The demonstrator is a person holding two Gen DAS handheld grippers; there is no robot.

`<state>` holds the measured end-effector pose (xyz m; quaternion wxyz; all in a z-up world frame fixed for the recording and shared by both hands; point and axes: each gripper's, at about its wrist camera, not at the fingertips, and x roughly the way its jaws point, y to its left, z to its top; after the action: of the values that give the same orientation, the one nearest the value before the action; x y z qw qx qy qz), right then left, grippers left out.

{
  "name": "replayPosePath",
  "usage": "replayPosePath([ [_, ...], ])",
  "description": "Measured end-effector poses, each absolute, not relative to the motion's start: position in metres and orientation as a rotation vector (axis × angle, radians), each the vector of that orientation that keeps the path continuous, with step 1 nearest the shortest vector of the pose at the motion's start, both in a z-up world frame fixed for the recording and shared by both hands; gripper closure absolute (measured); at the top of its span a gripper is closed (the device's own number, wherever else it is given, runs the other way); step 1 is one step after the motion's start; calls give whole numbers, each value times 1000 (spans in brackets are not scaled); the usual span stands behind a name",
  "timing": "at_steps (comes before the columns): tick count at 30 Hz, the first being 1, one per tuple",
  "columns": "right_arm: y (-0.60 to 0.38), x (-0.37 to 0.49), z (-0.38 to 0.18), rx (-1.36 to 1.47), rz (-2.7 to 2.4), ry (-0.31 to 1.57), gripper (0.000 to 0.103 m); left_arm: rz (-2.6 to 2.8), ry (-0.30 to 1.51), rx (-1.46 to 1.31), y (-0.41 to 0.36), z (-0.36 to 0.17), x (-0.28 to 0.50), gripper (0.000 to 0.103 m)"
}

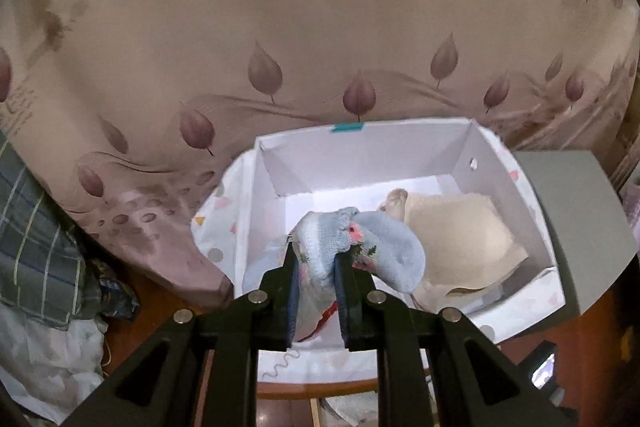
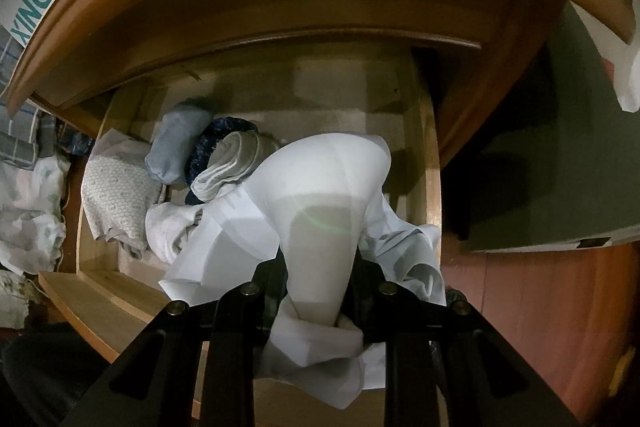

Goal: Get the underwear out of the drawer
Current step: 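Carry the grey sock with the left gripper into the shoebox and release it, then return the left tool to the drawer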

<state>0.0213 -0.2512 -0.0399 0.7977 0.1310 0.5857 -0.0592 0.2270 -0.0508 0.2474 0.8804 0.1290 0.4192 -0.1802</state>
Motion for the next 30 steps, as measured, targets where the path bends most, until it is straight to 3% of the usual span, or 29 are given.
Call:
replayPosePath([
  [13,-252,23,-44,303,-120,1282,82,-313,965,319,-69,178,259,83],
  [22,-252,24,-45,302,-118,1290,82,-295,961,319,-73,181,249,50],
  [30,-251,24,-45,304,-121,1291,82,-325,932,290,-71,196,232,40],
])
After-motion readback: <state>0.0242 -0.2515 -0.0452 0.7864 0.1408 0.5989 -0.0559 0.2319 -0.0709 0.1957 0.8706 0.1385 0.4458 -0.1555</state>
